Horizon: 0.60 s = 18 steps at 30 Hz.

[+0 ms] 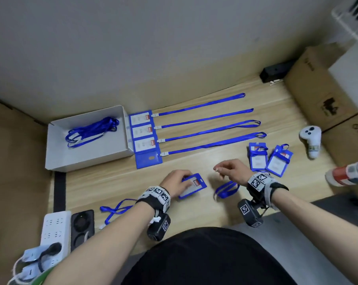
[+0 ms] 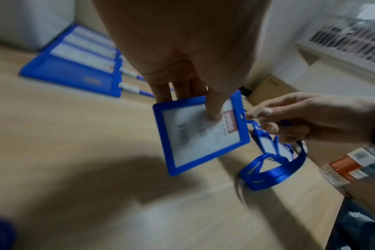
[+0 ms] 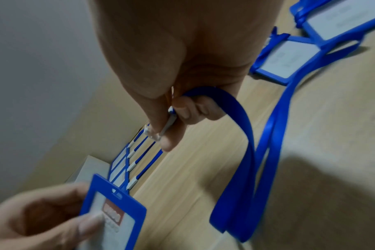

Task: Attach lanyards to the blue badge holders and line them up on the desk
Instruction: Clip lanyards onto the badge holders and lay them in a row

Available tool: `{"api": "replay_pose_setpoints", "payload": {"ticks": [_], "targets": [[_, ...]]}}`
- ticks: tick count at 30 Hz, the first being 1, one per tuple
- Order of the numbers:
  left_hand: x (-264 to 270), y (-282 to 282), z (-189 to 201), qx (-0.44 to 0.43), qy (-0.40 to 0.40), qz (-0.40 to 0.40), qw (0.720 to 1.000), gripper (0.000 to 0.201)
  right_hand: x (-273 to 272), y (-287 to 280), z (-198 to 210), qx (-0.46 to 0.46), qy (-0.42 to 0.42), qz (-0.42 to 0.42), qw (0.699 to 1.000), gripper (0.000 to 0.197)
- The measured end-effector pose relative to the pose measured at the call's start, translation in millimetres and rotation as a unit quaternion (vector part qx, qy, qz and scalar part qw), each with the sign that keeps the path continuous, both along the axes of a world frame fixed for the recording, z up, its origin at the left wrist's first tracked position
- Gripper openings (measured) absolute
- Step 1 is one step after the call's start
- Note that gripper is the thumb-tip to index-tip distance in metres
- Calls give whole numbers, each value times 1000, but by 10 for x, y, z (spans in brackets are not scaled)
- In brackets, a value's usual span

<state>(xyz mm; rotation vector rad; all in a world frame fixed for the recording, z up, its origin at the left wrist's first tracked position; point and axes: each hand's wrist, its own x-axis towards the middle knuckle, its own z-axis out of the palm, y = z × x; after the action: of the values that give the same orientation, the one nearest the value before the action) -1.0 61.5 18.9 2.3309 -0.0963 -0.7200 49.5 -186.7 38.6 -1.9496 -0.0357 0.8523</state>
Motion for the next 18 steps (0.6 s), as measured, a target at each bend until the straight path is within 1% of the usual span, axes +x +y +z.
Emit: {"api": "replay_pose_setpoints", "payload": {"ticks": [3, 7, 9, 12, 14, 16, 18], "targets": [[138, 73, 223, -24, 3, -18, 1000, 19, 94, 134, 33, 23, -9, 59, 998, 18], [217, 207, 405, -59, 12, 11, 998, 19, 149, 325, 91, 55, -17, 133, 989, 17], [220, 237, 466, -70, 9, 29, 997, 20, 165, 401, 111, 77, -16, 153, 985, 16], [212, 260, 518, -92, 1, 67, 994, 18, 186, 477, 148, 96, -16, 163, 982, 15], [211, 268, 540, -97, 1, 77, 992, 18, 197, 506, 204, 101, -18, 165, 981, 16], [223, 270, 555, -97, 0, 83, 992, 21, 201, 512, 256, 109, -25, 174, 978, 21], [241, 261, 584, -86, -4, 87, 992, 22, 195, 514, 295, 108, -36, 190, 975, 34]]}}
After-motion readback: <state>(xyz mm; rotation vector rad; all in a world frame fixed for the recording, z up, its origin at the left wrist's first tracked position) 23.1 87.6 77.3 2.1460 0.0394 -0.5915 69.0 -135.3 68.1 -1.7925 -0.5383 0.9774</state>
